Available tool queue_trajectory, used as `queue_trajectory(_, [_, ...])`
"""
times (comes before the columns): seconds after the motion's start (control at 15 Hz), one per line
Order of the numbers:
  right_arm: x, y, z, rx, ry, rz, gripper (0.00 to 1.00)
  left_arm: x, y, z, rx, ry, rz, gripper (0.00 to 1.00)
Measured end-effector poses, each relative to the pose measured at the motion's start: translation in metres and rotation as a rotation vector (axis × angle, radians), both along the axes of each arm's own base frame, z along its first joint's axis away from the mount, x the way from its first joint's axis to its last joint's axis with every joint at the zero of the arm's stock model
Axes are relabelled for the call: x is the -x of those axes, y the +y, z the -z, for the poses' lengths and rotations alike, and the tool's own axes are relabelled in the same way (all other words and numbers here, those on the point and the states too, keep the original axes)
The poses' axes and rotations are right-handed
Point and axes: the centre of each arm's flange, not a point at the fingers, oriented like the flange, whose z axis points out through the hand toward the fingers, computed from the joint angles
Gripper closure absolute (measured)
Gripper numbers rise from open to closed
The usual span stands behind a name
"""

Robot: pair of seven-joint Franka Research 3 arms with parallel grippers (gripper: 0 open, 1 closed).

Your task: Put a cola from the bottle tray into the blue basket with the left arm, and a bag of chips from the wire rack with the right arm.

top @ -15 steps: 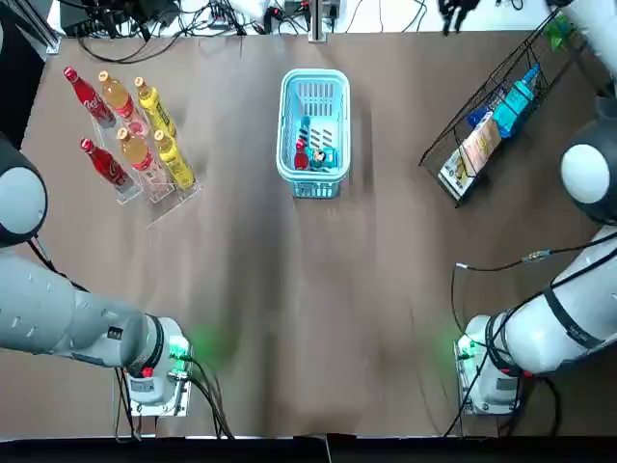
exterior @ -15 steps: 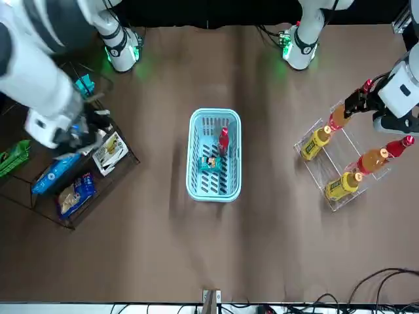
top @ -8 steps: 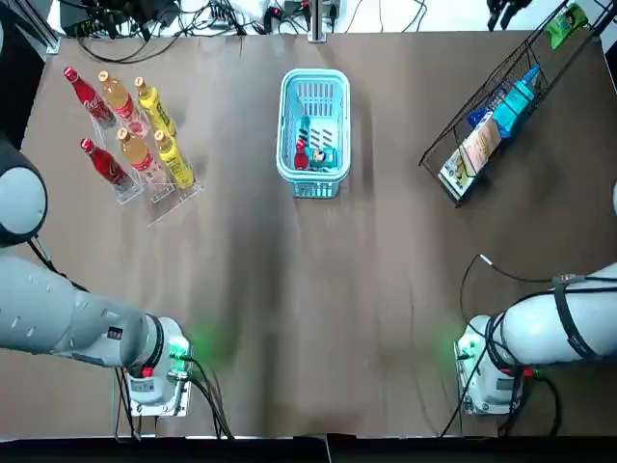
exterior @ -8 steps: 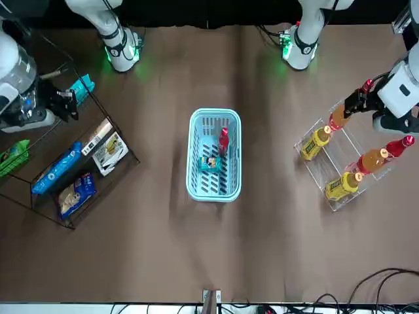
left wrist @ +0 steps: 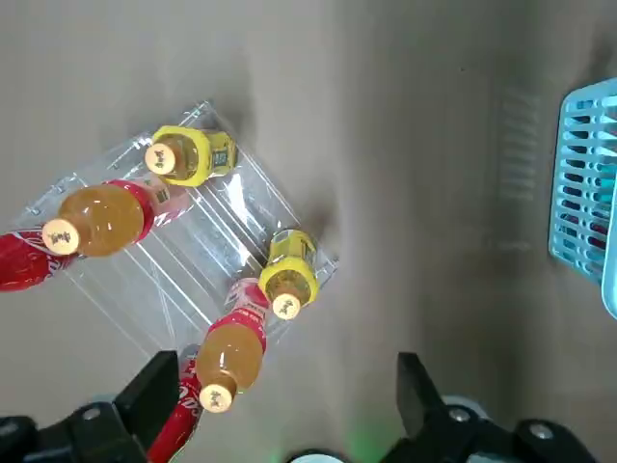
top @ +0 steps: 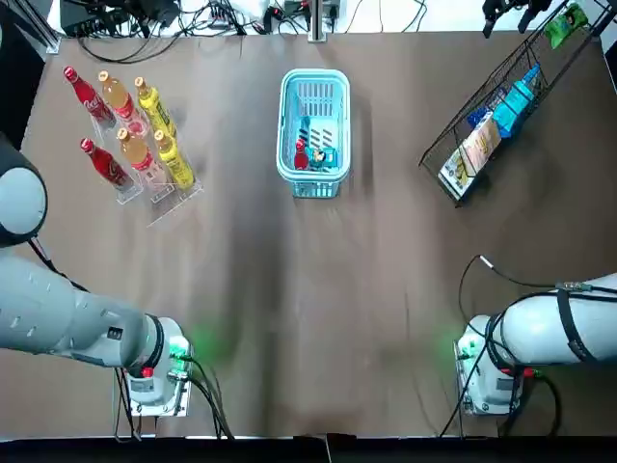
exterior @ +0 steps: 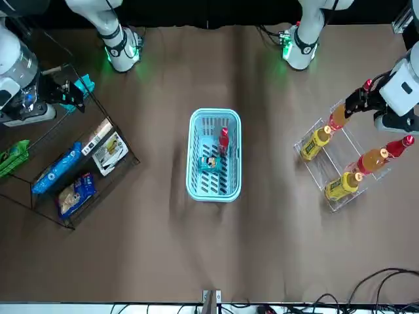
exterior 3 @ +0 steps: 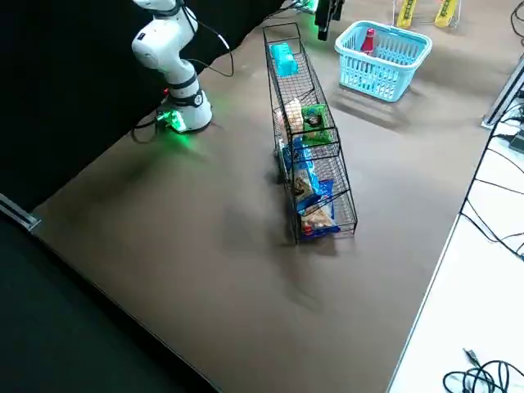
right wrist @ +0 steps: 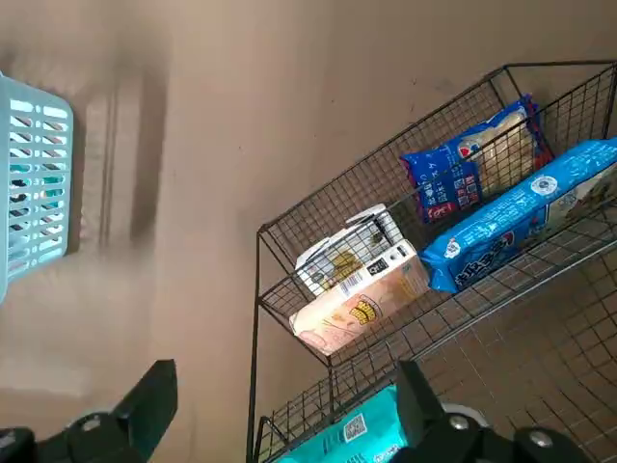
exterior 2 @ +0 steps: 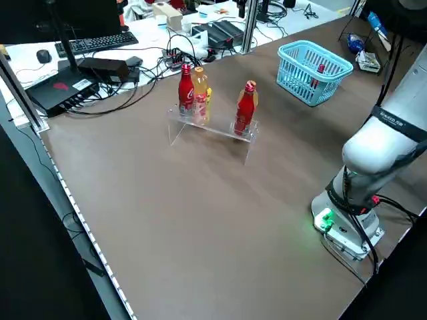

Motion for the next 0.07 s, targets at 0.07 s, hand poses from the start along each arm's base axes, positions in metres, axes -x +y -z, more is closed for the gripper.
queue_trajectory(0.07, [-0.0001,-0.001,0.0006,0.0,0.001,-0.001,0.0,0.0,0.0001,-0.0001,0.0,0.0,0.0,0.0])
